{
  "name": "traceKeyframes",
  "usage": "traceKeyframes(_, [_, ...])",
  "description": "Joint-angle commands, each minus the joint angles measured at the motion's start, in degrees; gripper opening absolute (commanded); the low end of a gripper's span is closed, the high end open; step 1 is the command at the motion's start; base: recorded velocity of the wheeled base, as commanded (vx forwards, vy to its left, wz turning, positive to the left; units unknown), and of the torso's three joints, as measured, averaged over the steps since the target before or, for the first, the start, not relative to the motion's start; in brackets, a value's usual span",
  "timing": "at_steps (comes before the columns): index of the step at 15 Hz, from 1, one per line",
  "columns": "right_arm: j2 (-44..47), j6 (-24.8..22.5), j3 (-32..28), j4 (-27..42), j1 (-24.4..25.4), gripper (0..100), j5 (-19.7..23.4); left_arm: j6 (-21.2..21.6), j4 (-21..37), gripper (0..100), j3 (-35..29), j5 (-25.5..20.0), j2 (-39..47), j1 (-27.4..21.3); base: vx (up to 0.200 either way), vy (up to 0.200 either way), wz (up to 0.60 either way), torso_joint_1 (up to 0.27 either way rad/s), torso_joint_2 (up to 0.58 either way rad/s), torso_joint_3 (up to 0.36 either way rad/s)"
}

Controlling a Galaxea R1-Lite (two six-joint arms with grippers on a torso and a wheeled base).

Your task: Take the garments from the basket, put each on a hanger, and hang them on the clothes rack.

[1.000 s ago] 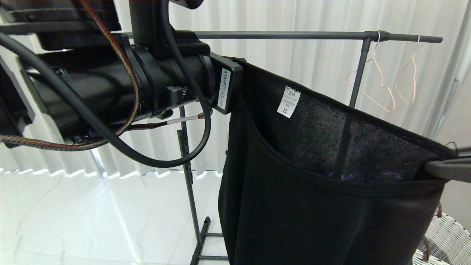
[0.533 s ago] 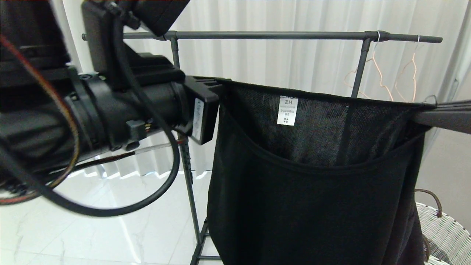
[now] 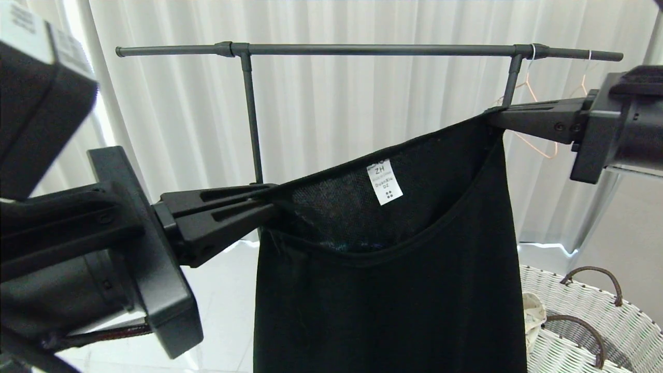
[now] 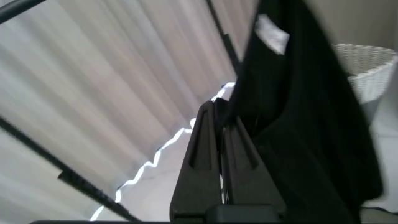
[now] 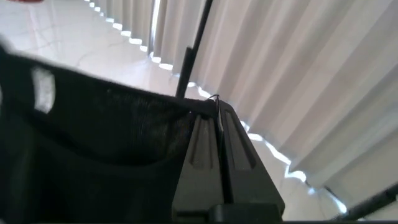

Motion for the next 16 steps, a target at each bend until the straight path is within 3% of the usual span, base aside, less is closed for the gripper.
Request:
traceKeyframes(1, [2.7, -0.1, -0.2, -0.3, 0.5, 0, 0.0, 0.0, 0.0, 0, 0.3, 0.0, -0.8, -2.0, 0.000, 0.000, 0.00, 0.000, 0.00, 0.000])
traceKeyframes(9, [0.8, -0.1, 0.5, 0.3, 0.5, 0, 0.0, 0.0, 0.0, 0, 0.3, 0.3, -0.6, -2.8, 0.000, 0.000, 0.00, 0.000, 0.00, 0.000])
traceKeyframes(13, [-4.9, -0.5, 0.3, 7.4, 0.2, 0, -0.1, -0.2, -0.1, 0, -1.9, 1.8, 2.1, 4.2, 0.000, 0.000, 0.00, 0.000, 0.00, 0.000])
traceKeyframes(16, [-9.5, -4.5, 0.3, 16.1, 0.4, 0, 0.1, -0.3, -0.1, 0, -6.9, 1.8, 6.3, 8.6, 0.000, 0.000, 0.00, 0.000, 0.00, 0.000])
